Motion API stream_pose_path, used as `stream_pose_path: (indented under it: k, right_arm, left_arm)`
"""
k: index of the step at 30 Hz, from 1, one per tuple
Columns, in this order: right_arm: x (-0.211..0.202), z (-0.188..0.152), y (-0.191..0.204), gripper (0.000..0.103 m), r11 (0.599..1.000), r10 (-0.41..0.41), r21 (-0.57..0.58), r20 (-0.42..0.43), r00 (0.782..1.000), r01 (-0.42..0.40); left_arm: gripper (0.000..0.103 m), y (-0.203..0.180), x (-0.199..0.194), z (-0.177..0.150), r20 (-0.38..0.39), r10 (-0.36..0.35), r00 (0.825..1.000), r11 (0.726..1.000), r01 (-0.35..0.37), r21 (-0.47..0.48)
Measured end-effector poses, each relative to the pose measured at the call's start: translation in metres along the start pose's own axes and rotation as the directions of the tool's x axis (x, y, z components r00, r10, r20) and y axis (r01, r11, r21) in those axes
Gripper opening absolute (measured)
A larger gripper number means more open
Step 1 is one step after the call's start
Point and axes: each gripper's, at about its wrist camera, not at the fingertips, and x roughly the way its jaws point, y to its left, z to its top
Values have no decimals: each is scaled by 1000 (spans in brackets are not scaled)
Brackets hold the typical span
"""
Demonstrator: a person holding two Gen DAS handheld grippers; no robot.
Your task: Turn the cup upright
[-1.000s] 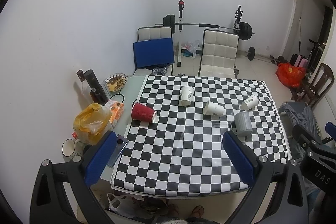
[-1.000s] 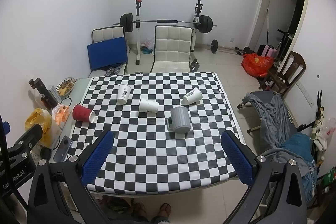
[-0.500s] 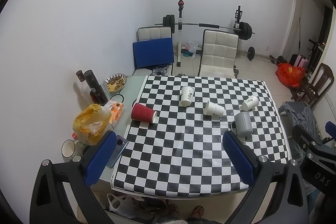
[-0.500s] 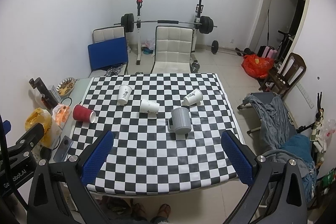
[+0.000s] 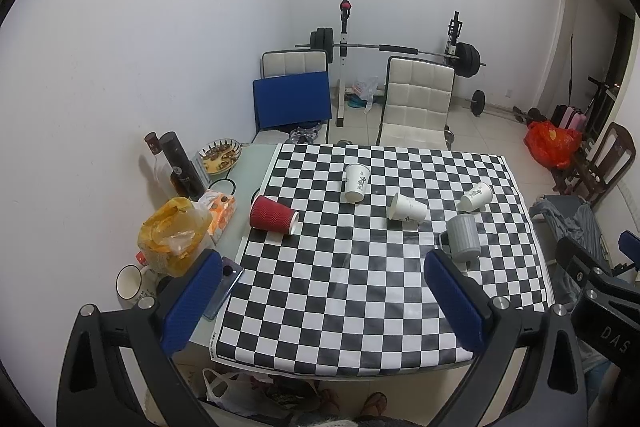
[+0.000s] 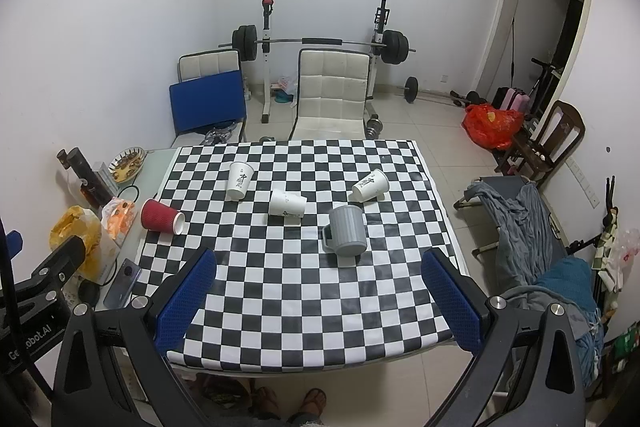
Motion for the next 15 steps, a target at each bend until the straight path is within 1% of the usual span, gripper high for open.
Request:
stream_pose_path:
  k: [10,15]
  right_arm:
    - [1,2,-3,103,1000,0,1,-2,1000,0]
    - [-1,6,2,103,1000,-2,-2,-1,1000,2]
  left_arm:
    - [103,-5,-1,2,8,7,1000,1000,-7,-2]
    - [103,-5,-1,4,8,4,1000,1000,-4,-3]
